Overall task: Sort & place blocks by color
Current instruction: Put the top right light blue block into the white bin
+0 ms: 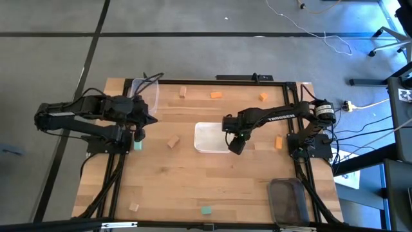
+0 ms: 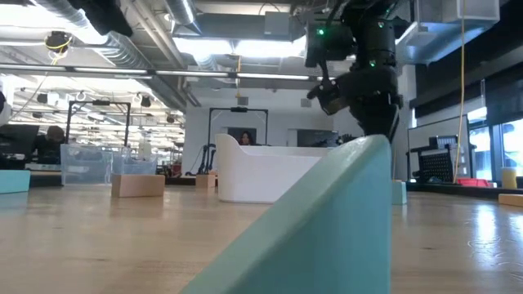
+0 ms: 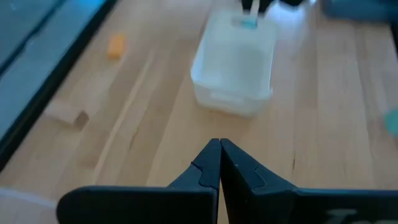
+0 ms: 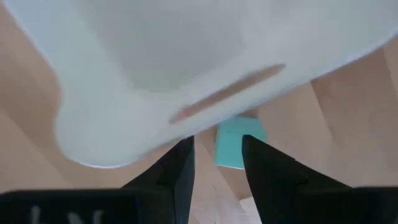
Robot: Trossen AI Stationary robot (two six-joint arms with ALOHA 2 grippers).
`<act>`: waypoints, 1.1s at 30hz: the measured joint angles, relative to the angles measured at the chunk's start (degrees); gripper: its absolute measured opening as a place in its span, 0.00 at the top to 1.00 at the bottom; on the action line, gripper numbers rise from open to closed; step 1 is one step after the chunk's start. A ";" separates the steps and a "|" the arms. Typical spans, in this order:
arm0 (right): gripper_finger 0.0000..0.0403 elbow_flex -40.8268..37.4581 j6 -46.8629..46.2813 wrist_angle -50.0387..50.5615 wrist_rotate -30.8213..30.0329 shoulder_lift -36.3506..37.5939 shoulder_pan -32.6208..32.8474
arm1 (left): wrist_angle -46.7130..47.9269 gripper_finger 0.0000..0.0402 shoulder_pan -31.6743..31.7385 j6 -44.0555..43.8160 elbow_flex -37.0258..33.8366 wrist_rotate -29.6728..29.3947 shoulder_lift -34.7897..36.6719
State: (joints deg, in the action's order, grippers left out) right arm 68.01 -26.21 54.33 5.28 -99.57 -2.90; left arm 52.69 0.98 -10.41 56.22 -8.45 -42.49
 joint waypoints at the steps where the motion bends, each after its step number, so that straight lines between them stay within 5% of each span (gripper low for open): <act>1: 0.66 0.50 0.41 0.39 0.04 0.00 0.00 | 1.46 1.00 0.01 0.00 1.18 0.67 -1.07; 33: 0.66 1.49 0.08 -3.11 0.37 0.17 0.00 | 5.14 1.00 0.01 0.44 4.97 1.71 -4.27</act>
State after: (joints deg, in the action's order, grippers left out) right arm 69.49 -26.14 51.22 5.65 -99.39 -2.90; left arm 57.82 0.99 -9.98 61.19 -6.74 -46.76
